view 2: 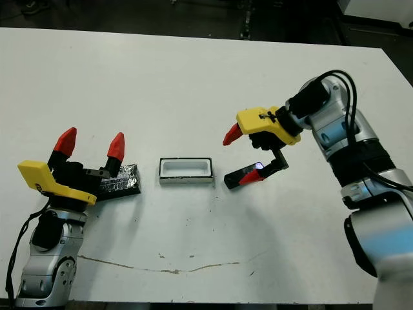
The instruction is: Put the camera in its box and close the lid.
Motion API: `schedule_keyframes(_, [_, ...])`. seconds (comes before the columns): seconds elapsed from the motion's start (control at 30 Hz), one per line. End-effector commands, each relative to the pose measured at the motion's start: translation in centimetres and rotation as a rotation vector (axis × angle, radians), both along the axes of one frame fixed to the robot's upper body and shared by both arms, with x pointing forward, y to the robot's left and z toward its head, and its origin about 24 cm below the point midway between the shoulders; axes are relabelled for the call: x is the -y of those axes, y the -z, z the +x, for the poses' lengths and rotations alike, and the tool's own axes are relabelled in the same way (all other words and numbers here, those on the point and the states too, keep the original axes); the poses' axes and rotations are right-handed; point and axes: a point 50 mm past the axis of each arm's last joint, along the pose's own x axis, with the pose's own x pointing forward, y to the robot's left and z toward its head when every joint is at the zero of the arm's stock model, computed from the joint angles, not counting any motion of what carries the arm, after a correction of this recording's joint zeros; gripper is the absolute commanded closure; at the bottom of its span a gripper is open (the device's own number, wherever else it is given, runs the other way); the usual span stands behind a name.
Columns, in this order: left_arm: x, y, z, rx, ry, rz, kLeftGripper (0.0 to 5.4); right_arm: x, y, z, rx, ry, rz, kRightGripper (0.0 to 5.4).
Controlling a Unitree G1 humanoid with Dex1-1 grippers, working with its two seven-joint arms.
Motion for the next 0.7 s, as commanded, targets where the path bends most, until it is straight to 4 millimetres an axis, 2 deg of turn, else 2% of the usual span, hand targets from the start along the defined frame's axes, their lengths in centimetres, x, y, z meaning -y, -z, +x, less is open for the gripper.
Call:
schedule_keyframes(0.03, [-0.1,0.3,-0.1,-0.022,0.006,0.000,0.00,0.3,1.0,0.0,-0.035,0.049,-0.015,0.05])
schedule_keyframes(0.7, [0.0,0.1,-0.1,-0.017,0.008,0.013,0.00,0.4,3.2,-0.4,-0.049,0.073,-0.032,0.05])
